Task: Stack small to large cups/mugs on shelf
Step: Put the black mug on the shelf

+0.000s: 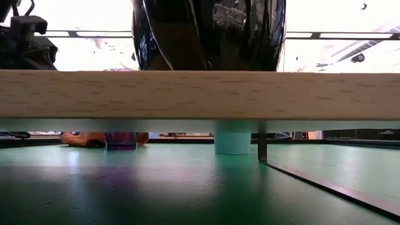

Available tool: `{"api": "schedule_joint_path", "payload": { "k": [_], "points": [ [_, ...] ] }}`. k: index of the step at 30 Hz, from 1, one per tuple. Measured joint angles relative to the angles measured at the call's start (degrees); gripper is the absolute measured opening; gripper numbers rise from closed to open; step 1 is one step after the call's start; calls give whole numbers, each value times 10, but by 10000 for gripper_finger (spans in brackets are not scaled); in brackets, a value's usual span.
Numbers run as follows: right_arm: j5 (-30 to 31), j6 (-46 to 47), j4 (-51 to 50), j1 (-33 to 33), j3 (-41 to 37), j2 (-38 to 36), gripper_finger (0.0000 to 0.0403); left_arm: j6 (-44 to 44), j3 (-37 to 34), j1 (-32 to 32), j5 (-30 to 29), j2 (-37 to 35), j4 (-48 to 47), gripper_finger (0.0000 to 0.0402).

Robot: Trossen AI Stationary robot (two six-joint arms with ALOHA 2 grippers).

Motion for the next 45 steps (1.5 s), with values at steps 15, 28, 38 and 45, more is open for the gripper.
{"api": "schedule_joint_path", "payload": {
  "k": [15, 28, 38, 45],
  "points": [
    [-42, -38, -8, -15, 0, 18, 130, 49, -60, 0, -150, -5, 180, 52],
    [-43, -62, -58, -25, 0, 3, 123, 416, 84, -1, 125, 132, 711, 52],
    [-43, -69, -59, -40, 0, 0, 122, 554, 258, -1, 275, 362, 703, 52],
    [-48, -58, -68, -37, 0, -7, 120, 549, 315, -1, 277, 413, 617, 52]
  ]
}}
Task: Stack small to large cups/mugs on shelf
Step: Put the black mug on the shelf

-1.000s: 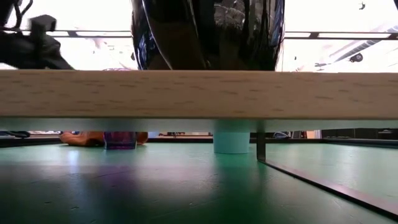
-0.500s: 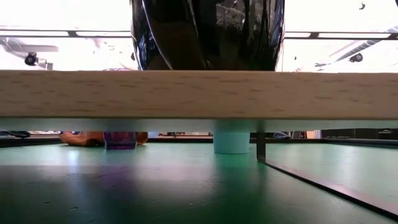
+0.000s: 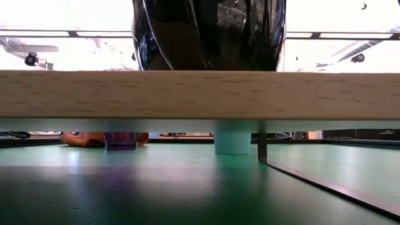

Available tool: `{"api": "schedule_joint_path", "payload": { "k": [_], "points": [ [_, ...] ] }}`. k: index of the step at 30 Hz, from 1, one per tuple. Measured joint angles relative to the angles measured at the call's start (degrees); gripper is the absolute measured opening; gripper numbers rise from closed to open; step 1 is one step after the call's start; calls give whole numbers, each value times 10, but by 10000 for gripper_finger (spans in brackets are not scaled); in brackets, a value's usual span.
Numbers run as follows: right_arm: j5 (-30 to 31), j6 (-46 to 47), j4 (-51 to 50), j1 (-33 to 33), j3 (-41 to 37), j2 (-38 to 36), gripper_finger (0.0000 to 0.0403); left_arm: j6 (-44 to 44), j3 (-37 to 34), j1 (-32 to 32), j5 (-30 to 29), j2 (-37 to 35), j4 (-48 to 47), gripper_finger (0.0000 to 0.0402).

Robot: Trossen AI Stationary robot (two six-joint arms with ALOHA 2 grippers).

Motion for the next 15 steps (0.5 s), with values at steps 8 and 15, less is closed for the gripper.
{"api": "schedule_joint_path", "payload": {
  "k": [8, 15],
  "points": [
    [-29, 6, -31, 0, 0, -8, 117, -73, 5, 2, -21, 73, 52, 52],
    [-44, 69, -135, 3, 0, -8, 118, -164, 76, -14, -104, 72, -414, 48]
  ]
}}
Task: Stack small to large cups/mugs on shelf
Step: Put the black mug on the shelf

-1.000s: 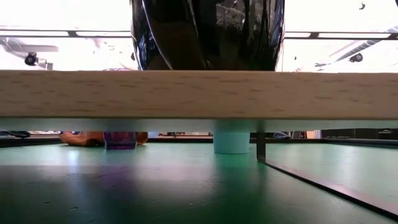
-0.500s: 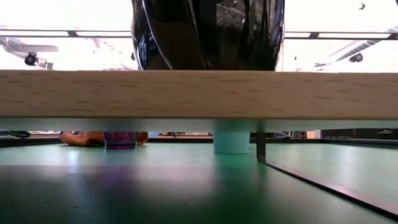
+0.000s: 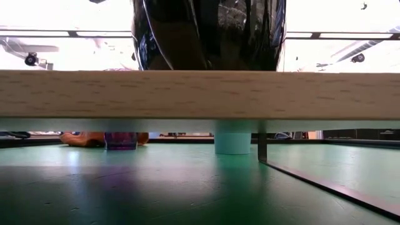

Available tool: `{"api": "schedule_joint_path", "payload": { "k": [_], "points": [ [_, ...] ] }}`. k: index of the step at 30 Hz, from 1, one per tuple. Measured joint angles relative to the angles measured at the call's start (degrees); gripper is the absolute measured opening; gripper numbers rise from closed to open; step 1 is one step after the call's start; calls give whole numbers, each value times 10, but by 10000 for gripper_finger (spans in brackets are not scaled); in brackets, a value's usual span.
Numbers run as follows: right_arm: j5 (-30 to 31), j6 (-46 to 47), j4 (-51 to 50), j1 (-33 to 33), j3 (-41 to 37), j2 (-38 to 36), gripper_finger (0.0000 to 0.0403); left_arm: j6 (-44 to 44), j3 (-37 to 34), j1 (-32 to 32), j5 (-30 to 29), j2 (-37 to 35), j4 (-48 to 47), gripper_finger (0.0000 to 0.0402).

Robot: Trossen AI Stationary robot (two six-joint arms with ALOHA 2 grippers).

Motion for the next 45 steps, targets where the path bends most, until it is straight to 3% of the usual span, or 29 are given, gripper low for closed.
{"api": "schedule_joint_path", "payload": {
  "k": [5, 17, 27, 37, 45],
  "points": [
    [-2, 49, -54, 14, 0, 0, 101, -19, -3, -36, 0, 24, -21, 6],
    [-47, 105, -53, 73, -2, -18, 12, -93, -4, -71, -2, 171, 1, 0],
    [-36, 144, -53, 131, -3, -18, 9, -93, -3, -94, -3, 283, 152, 0],
    [-35, 151, -53, 154, -3, -18, 9, -117, 7, -96, 3, 381, 231, 0],
    [-34, 140, -53, 160, -3, -18, 9, -128, 29, -109, 20, 407, 252, 0]
  ]
}}
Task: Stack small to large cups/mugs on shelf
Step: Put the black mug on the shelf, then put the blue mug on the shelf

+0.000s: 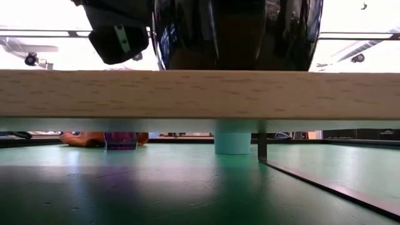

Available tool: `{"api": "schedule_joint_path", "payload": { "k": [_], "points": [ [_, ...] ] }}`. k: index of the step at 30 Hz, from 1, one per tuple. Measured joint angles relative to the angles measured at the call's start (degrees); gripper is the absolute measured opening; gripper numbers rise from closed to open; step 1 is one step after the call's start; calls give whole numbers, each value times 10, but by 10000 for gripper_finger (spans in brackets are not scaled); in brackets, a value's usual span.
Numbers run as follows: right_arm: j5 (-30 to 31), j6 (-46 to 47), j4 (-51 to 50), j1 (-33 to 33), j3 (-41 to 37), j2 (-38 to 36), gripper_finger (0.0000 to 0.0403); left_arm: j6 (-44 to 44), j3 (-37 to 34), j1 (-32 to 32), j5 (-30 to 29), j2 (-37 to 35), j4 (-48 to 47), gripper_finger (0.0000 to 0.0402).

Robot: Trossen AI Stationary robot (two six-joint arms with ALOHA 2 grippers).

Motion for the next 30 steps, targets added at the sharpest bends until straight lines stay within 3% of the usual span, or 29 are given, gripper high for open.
{"api": "schedule_joint_path", "payload": {
  "k": [11, 15, 20, 26, 30],
  "points": [
    [8, -14, 0, 1, 0, -1, 9, -28, -3, -16, -15, -40, -76, 0],
    [8, -35, 0, 1, 0, -1, 20, -27, -4, -15, -21, -112, -96, 0],
    [7, -47, 0, -16, -12, 0, 68, -24, -4, 2, -89, -231, -122, 6],
    [25, -79, 0, -101, -46, -1, 137, -10, -3, 68, -117, -326, -203, 59],
    [-86, -106, 0, -226, -87, -8, 145, -9, -3, 90, -118, -372, -203, 87]
  ]
}}
